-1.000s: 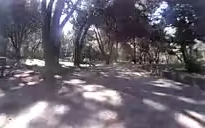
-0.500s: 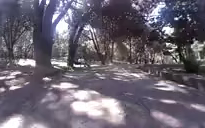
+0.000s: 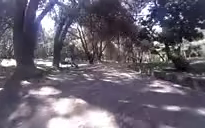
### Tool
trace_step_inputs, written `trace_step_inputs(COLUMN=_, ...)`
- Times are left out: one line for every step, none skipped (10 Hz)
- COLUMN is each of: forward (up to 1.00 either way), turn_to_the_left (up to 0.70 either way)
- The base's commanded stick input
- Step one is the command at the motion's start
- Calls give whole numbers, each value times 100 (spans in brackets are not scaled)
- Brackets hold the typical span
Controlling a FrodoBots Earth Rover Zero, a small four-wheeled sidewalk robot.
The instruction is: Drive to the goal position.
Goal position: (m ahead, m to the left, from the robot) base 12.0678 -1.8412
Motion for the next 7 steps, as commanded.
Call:
trace_step_inputs(forward=85, turn_to_the_left=-23)
trace_step_inputs(forward=85, turn_to_the_left=0)
trace_step_inputs(forward=85, turn_to_the_left=0)
trace_step_inputs(forward=85, turn_to_the_left=0)
trace_step_inputs(forward=85, turn_to_the_left=0)
trace_step_inputs(forward=85, turn_to_the_left=0)
trace_step_inputs(forward=85, turn_to_the_left=0)
